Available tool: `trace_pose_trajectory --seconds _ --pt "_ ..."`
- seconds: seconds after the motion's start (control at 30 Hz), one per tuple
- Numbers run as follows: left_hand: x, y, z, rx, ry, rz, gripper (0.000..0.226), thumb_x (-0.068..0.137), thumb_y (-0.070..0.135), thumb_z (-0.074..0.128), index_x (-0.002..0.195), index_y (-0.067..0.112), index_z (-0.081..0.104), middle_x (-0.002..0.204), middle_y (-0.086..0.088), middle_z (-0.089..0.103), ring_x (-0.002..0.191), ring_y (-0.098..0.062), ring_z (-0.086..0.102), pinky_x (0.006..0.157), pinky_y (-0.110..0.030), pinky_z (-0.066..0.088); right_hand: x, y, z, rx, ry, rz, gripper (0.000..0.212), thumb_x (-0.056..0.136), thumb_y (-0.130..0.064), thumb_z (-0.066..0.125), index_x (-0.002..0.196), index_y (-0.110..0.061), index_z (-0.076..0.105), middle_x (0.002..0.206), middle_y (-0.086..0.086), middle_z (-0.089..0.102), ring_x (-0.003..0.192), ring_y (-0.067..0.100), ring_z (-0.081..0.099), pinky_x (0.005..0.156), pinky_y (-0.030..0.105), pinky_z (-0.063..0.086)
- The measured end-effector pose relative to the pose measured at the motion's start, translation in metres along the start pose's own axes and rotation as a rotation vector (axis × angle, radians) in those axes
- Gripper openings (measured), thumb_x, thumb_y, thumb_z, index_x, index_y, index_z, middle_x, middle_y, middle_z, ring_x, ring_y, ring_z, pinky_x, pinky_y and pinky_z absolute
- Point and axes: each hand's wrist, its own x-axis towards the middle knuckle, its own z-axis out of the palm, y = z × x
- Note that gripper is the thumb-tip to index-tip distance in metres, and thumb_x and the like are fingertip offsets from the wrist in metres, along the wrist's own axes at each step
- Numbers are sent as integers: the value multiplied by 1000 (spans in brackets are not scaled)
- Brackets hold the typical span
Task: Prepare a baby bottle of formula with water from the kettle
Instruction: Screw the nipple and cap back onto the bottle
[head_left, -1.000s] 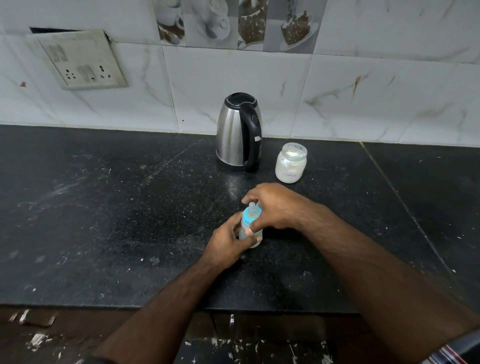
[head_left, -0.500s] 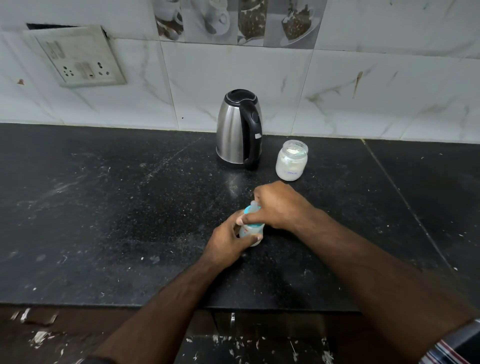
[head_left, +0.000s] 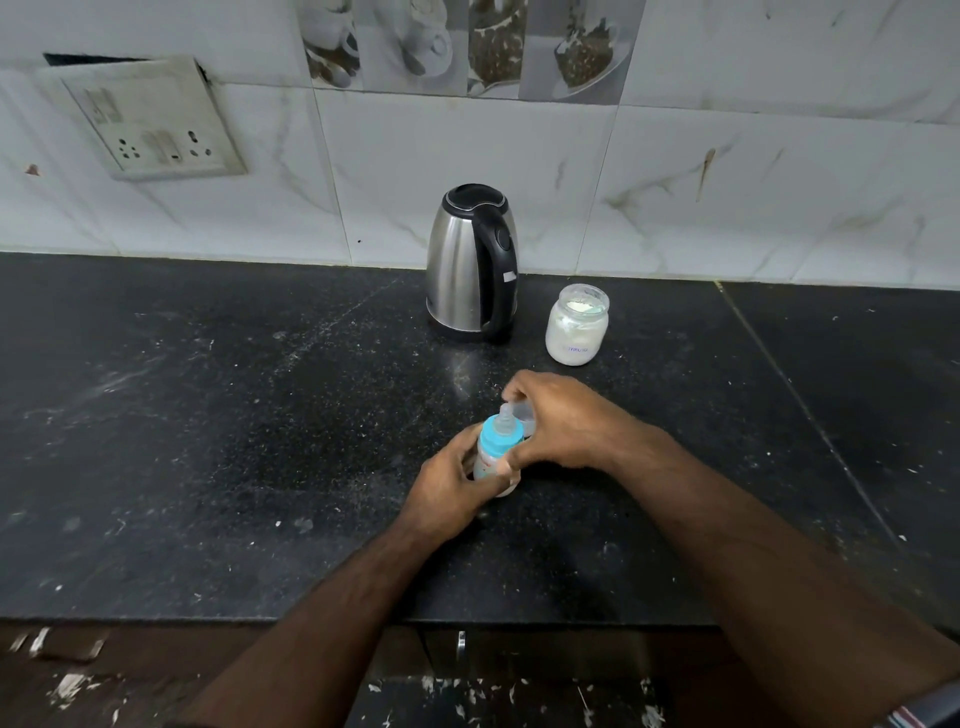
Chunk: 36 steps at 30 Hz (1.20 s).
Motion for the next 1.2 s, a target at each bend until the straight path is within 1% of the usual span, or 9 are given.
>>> trace_pose_trajectory --seconds 0.07,0.2,0.3,0.4,0.5,0.63,0.73,0.9,1.2 --pt "0 1 0 4 2 -1 63 83 24 87 140 27 60 124 13 73 114 -1 68 106 -36 54 1 0 -4 80 -91 -61 74 71 -22 88 138 -31 58 127 -12 64 111 5 60 90 22 48" --pt "-1 1 -1 -9 -16 -13 63 80 27 86 138 28 61 122 12 74 114 -6 70 105 -42 55 5 -4 4 75 -55 -106 67 73 -9 85 134 -29 66 129 -14 69 113 0 60 85 8 40" --pt "-1 2 -1 10 -24 -21 64 81 27 85 139 30 60 122 13 74 113 -6 71 102 -44 57 7 -4 -3 62 -95 -133 65 74 -7 85 132 -30 66 127 -14 69 108 -2 60 87 13 45" --pt "-1 2 -2 61 -24 -29 62 81 32 86 138 28 60 119 14 75 109 -3 71 98 -40 59 8 -9 -13 -9 -178 -171 58 77 -2 82 124 -33 70 125 -14 68 112 4 62 97 31 54" --pt "-1 2 -2 59 -9 -49 62 81 32 87 137 26 61 115 15 76 102 -2 73 91 -36 62 9 -18 -17 -83 -245 -203 56 80 -2 78 126 -33 70 125 -15 65 115 7 60 101 37 52" --pt "-1 3 -2 76 -8 -24 56 81 31 85 132 34 63 113 18 75 105 2 70 96 -33 58 11 -29 -14 -265 -197 -134 54 79 -40 82 129 -29 65 122 -4 63 112 16 60 94 39 54" --pt "0 2 -2 53 -20 -45 58 81 29 85 134 33 62 115 16 75 103 -3 73 95 -42 60 12 -35 -12 -349 -206 -123 43 82 -23 80 122 -33 67 119 -2 65 104 19 62 87 40 57" --pt "2 -2 -2 10 -28 -41 63 77 31 86 135 33 61 121 14 75 113 -6 71 102 -46 57 9 -31 -21 -303 -244 -214 38 87 -2 72 113 -30 68 121 -4 64 112 20 60 96 45 54" --pt "2 -2 -1 15 -30 -36 63 78 35 86 135 35 61 118 15 76 107 -8 74 97 -48 60 10 -35 -22 -334 -288 -174 48 88 -5 75 125 -34 66 133 -1 59 117 21 59 98 44 54"
